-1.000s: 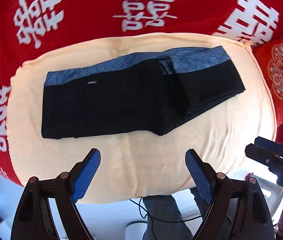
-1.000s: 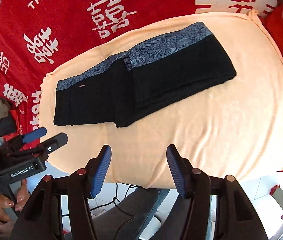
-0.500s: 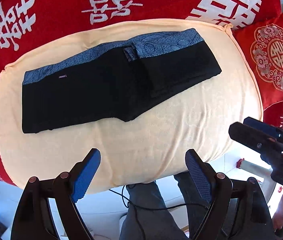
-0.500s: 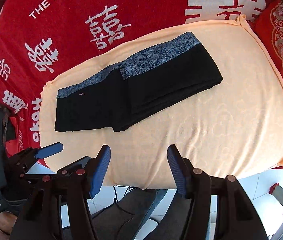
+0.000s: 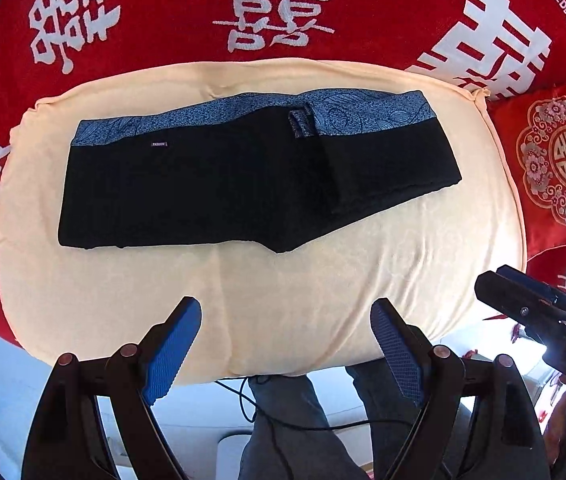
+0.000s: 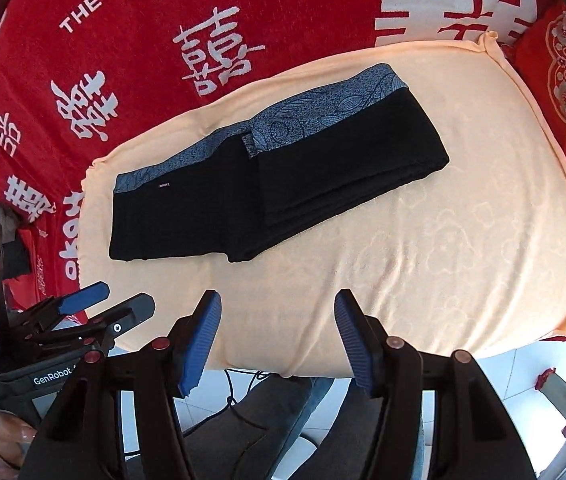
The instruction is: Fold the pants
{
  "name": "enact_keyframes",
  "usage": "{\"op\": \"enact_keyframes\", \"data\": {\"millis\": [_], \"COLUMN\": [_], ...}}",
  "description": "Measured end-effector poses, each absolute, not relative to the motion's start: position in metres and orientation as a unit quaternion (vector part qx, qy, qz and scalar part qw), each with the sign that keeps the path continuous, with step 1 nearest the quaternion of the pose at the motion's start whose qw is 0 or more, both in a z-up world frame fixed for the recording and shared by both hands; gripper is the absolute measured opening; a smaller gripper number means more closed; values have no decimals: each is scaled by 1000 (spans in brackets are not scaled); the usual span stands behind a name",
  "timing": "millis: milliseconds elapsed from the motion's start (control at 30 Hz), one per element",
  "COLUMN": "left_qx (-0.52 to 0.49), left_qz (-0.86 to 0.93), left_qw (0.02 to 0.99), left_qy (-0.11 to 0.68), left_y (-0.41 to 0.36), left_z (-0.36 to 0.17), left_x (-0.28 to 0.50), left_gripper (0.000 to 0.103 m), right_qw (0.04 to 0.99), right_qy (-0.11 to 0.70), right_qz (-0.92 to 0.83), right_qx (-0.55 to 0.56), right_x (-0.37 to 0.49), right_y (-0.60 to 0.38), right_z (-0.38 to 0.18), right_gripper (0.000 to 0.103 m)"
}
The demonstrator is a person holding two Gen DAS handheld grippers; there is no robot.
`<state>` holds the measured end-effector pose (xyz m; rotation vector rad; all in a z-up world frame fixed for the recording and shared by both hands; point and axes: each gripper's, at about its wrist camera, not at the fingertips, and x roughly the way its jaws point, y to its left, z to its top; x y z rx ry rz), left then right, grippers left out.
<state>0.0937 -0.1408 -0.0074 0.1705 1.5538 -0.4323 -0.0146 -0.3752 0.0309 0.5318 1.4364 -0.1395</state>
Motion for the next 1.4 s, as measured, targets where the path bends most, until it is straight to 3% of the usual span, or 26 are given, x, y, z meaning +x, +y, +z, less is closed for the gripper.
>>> {"op": "enact_keyframes", "data": {"millis": [533,867,1133,1333,1400], "left_qx": [-18,-113,-195,-271,-294], "left_qz": [-132,-55,-40,-52,-45], "left_qw": [700,711,727,747,747], "left_qy": [701,692,657,605,594], "left_y": [-79,-17,25,48,55], "left_z": [-37,-85,-128,-158,-170], "left_x": [97,103,118,142,149], "left_gripper": [87,87,87,87,87], "right_qw": [696,667,715,729,733], "right_qy": [692,733,698,683,679], "right_qz": [-40,9,-5,12,18], "right_qx": [188,132,49,48,38], "right_x": [1,31,80,104,104], "right_y": [-349,-318,-326,-334,-332], "right_z": [10,-43,-79,-121,-129], "right_gripper": [63,63,63,64,69]}}
